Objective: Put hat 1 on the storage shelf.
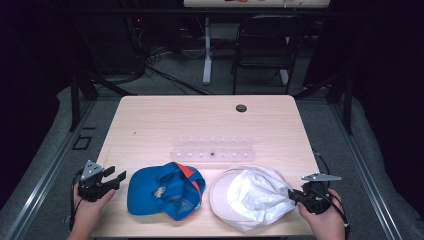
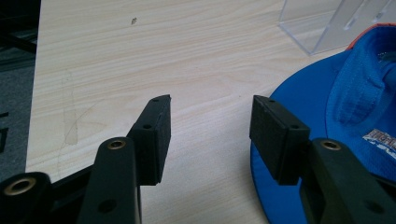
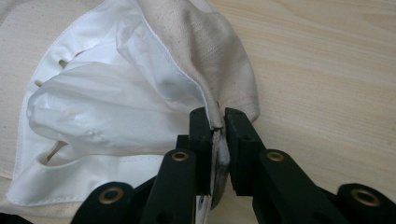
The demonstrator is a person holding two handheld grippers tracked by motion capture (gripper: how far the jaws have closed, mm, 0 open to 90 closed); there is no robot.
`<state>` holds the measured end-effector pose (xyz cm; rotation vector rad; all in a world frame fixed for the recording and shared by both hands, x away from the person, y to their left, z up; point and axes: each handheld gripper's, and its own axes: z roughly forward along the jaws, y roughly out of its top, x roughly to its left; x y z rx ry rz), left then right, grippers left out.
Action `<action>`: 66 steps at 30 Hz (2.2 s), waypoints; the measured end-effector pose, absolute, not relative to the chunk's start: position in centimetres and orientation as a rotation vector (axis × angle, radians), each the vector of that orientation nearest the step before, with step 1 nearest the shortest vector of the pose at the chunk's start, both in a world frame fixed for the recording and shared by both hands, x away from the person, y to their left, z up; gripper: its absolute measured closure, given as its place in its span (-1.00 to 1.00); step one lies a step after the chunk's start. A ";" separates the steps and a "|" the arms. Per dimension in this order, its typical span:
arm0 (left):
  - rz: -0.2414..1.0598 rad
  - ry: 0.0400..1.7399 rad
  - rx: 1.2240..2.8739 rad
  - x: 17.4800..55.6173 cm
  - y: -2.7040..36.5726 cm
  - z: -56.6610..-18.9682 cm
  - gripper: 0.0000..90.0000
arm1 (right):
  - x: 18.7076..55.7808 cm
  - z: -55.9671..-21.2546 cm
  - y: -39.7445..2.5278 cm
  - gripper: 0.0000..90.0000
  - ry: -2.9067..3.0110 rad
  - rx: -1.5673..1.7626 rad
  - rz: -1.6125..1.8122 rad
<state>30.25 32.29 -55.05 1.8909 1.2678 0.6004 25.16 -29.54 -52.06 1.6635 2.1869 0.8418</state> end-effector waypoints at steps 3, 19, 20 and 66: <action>0.600 1.270 1.894 30.3 32.3 -55.0 0.09 | 25.5 -51.8 -29.4 0.82 2.207 1.666 0.818; 0.599 1.271 1.890 30.3 32.4 -55.0 0.09 | 26.3 -50.4 -29.3 0.82 2.259 1.751 0.774; 0.599 1.271 1.890 30.3 32.4 -55.0 0.09 | 26.4 -50.4 -29.3 0.82 2.261 1.754 0.768; 0.575 1.282 1.870 30.3 32.5 -55.0 0.10 | 28.4 -44.8 -28.4 0.82 2.379 1.816 0.794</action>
